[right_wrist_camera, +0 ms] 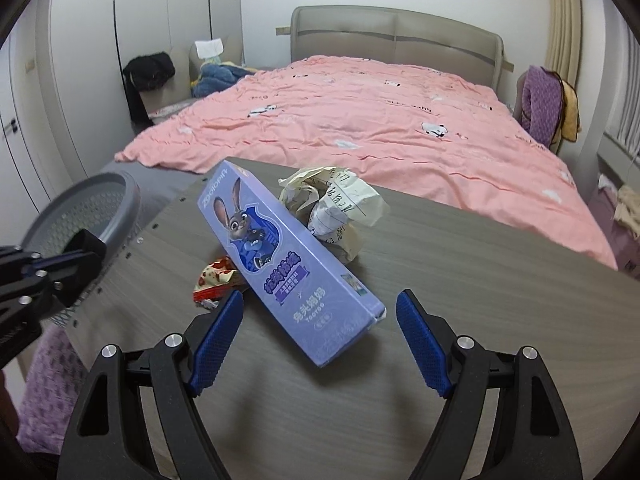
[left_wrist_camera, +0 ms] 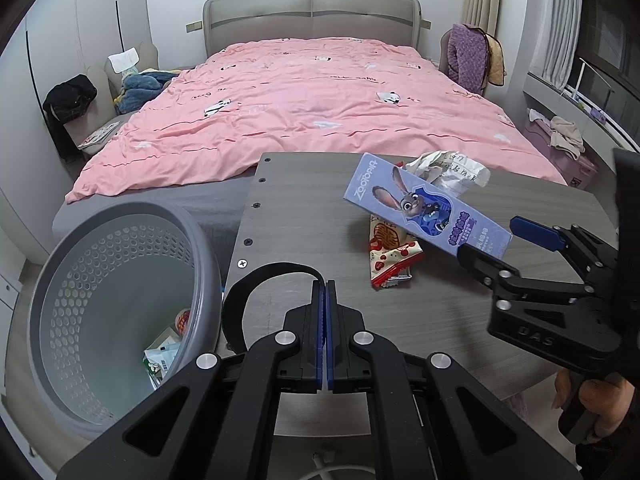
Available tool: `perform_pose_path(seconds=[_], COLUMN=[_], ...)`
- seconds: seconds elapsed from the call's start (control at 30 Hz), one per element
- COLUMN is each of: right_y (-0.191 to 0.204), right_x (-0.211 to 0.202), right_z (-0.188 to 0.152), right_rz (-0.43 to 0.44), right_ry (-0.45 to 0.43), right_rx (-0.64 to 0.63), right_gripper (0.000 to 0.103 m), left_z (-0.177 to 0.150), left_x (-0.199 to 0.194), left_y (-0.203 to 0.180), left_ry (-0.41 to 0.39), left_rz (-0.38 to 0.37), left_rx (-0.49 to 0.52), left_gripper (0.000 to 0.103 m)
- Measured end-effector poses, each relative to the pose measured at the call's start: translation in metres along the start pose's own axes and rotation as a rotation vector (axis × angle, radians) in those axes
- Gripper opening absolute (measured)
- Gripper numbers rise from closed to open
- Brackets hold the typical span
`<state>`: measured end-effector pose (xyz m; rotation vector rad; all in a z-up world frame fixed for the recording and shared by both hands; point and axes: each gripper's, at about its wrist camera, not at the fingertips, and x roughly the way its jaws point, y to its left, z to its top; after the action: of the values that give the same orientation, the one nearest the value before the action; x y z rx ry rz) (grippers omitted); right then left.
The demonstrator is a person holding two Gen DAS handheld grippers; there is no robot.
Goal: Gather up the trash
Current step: 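Grasp the purple rabbit box with the right gripper while the left gripper holds the band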
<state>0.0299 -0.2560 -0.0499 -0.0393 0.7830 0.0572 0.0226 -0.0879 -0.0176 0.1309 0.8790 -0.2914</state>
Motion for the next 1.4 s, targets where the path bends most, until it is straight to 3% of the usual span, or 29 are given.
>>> perform_pose_path(seconds=[0.37, 0.53, 0.6, 1.13, 1.4], right_y=[0.023, 0.024, 0.023, 0.023, 0.033], right_x=[0.028, 0.028, 0.026, -0.017, -0.017], right_z=[0.008, 0.009, 0.008, 0.003, -0.02], right_rz=[-0.071, -0.042, -0.023, 0.14, 0.158], right_ry=[0.018, 0.016, 0.017, -0.021, 0.065], right_rx=[-0.108, -0.098, -0.087, 0.058, 0.099], right_gripper=[0.074, 0.056, 0.053, 0.043, 0.043], left_z=[0.0, 0.0, -0.001, -0.003, -0.005], left_x=[-0.005, -0.007, -0.008, -0.015, -0.016], left_y=[0.01, 0.014, 0.015, 0.03, 0.037], left_ry=[-0.008, -0.011, -0.013, -0.029, -0.028], left_rz=[0.005, 0.005, 0.003, -0.006, -0.006], left_rx=[-0.03, -0.041, -0.045, -0.077, -0.09], left_gripper=[0.001, 0.001, 0.001, 0.001, 0.001])
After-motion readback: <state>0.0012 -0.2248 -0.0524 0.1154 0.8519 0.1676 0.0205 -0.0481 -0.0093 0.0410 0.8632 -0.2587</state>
